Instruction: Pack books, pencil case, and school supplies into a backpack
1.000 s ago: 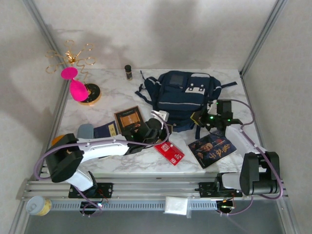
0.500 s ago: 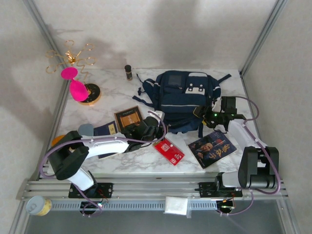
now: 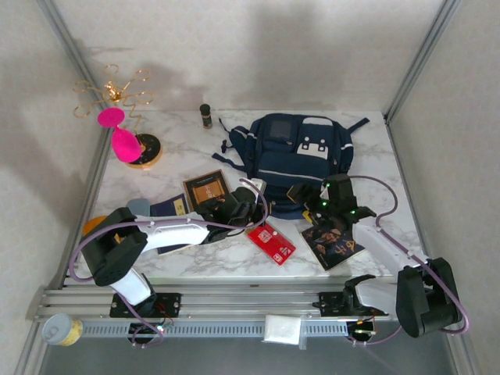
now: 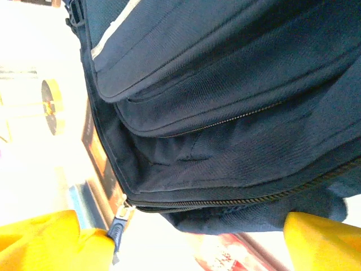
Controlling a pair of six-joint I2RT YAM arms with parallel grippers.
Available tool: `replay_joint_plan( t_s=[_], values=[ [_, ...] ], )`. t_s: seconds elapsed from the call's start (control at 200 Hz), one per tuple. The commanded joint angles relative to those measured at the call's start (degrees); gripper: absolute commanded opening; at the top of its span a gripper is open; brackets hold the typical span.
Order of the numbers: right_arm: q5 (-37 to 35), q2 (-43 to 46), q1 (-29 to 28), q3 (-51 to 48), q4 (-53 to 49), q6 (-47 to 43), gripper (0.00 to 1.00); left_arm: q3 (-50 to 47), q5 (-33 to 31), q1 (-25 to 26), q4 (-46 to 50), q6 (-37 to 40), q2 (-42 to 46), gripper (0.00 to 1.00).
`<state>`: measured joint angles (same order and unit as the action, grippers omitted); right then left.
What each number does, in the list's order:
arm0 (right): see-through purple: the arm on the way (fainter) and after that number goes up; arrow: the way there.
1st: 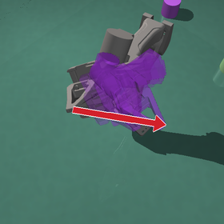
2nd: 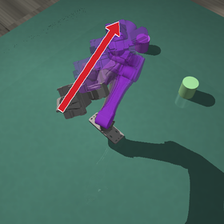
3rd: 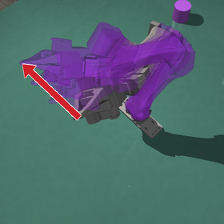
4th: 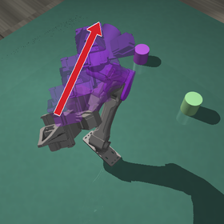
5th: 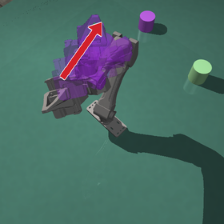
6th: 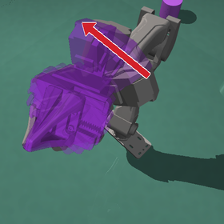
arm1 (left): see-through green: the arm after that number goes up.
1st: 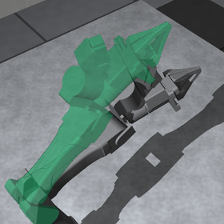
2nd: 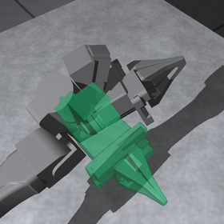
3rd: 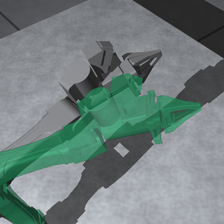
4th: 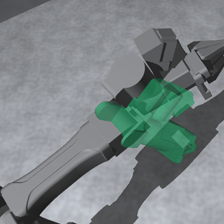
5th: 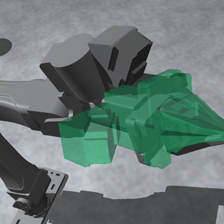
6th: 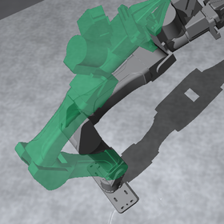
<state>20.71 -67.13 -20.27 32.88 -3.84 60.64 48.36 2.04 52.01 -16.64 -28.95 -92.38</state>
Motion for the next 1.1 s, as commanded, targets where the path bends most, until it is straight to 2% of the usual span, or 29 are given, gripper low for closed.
replay_joint_plan(
  t_s=[0.0, 0.105, 0.22, 0.375, 0.501, 0.731, 0.881, 1.096],
  values=[
    [-4.8, -2.47, -3.06, -1.54, 11.54, 11.56, 0.94, 2.11, 1.63, 0.63, -3.43, 0.01, -0.22, 0.0],
    [-6.43, -7.58, -5.33, -1.17, 17.72, 15.28, 0.94, 2.44, 1.31, 0.96, -3.2, 0.1, -0.26, 0.0],
    [-10.0, -11.82, -5.52, -0.3, 20.8, 15.16, 0.85, 2.44, 0.8, 1.03, -3.04, 0.21, 0.0, 0.0],
    [-11.92, -14.45, -5.55, 1.81, 19.61, 11.41, 0.61, 2.49, -1.45, 0.99, -2.34, 0.56, 0.0, 0.0],
    [-13.13, -13.03, -5.23, 1.97, 16.95, 9.05, 0.34, 1.97, -4.54, 0.99, -0.06, 0.21, 0.81, 0.0],
    [-13.24, -7.73, -2.72, 2.16, 11.25, 2.93, 0.01, 1.39, -7.18, 0.65, 1.5, 0.64, 2.34, 0.0],
    [-9.76, -3.91, 1.04, 4.07, 6.26, -3.32, 0.0, 0.35, -8.9, 0.22, 2.99, 0.43, 4.11, 0.0],
    [2.5, -1.57, 8.87, 8.47, -0.26, -10.63, 0.0, -3.14, -14.94, -3.25, 5.7, -0.65, 7.25, 0.0]
  ],
)
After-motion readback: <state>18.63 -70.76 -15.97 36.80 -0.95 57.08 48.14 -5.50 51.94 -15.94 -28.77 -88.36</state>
